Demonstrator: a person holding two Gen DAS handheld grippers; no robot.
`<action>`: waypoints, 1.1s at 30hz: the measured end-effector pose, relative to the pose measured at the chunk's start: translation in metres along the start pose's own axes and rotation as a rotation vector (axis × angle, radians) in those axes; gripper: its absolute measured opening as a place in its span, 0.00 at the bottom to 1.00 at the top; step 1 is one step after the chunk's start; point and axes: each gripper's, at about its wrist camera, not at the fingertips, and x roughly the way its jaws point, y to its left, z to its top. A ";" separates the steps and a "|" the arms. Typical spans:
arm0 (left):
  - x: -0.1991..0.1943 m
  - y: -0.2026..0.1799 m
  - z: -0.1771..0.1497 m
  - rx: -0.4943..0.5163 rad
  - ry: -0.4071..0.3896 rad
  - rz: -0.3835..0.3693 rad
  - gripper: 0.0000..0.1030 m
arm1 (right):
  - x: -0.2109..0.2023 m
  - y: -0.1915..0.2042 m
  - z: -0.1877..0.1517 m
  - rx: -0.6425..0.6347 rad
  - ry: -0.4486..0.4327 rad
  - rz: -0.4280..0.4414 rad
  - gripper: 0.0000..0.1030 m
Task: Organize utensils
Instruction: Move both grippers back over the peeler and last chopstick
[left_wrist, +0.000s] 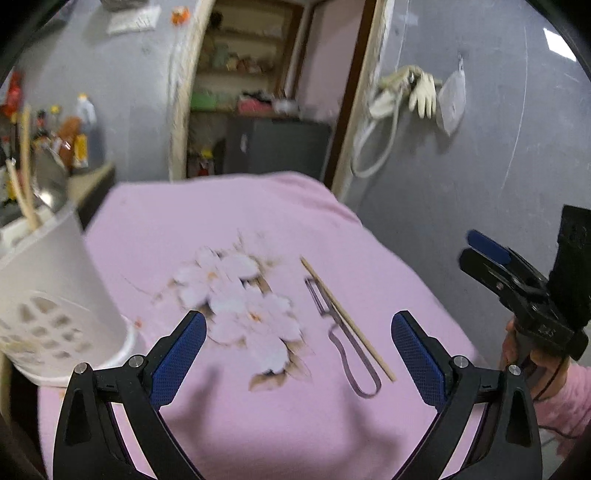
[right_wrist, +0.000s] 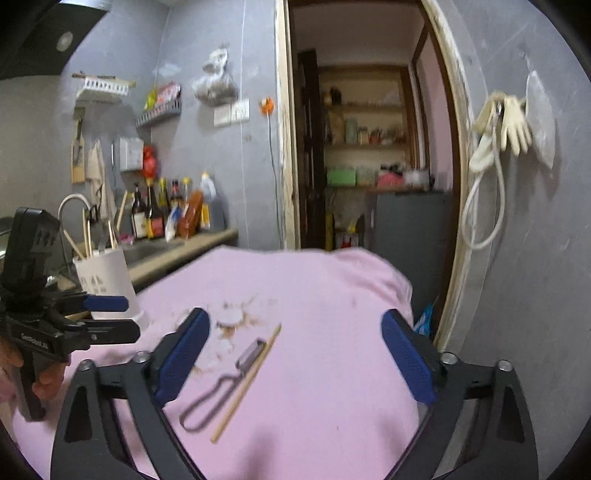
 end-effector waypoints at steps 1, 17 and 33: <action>0.005 0.000 0.000 -0.003 0.022 -0.012 0.89 | 0.004 -0.003 -0.002 0.006 0.023 0.007 0.80; 0.084 0.004 0.008 -0.050 0.297 -0.135 0.34 | 0.070 -0.036 -0.016 0.123 0.360 0.142 0.27; 0.130 -0.003 0.028 -0.042 0.382 -0.040 0.17 | 0.092 -0.047 -0.019 0.171 0.436 0.175 0.26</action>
